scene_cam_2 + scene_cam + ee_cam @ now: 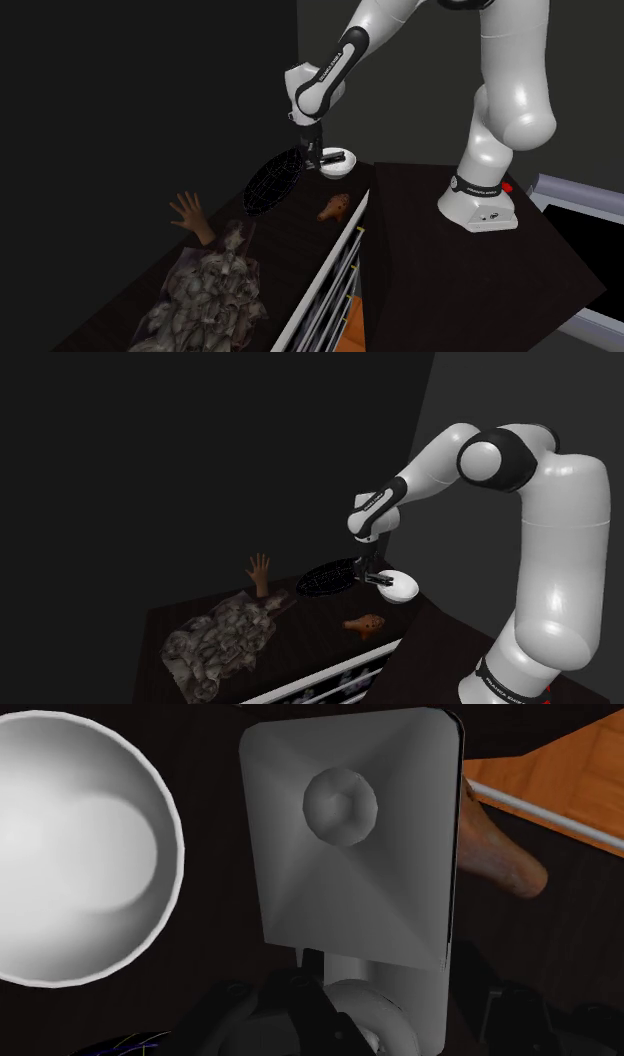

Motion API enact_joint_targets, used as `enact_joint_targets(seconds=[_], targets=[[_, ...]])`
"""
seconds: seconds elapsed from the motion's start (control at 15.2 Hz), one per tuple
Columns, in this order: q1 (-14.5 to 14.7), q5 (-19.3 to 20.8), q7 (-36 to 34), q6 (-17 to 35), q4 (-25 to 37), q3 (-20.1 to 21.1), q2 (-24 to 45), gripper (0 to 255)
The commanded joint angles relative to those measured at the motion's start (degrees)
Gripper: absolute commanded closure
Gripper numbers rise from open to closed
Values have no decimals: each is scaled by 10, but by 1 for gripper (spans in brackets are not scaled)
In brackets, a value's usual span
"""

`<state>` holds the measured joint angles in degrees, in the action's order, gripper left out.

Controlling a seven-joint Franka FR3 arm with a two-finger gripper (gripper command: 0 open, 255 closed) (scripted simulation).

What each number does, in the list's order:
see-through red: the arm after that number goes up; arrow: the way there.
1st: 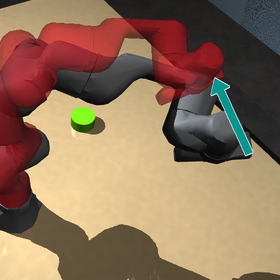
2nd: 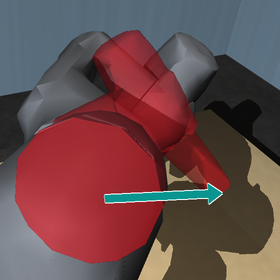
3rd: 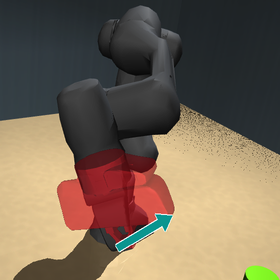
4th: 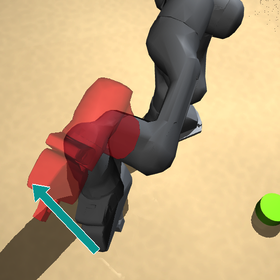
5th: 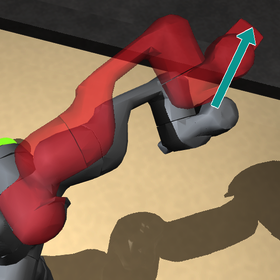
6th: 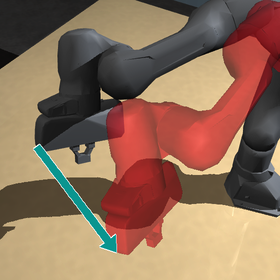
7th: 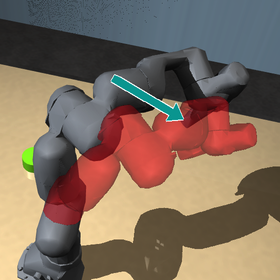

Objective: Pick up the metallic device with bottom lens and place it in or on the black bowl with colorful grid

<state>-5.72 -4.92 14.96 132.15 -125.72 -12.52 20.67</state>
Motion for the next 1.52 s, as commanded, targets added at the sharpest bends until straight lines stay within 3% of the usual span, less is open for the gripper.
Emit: enact_joint_targets(seconds=[0.0,0.73,0.99,1.06,1.45], targets=[[1,2,-1,-8,0,-1,-8,255],[-34,-23,5,-153,363,16,212,255],[-53,-28,-1,-235,552,23,318,255],[-62,-29,-5,-273,638,26,366,255],[-63,-32,-4,-250,645,27,396,255]])
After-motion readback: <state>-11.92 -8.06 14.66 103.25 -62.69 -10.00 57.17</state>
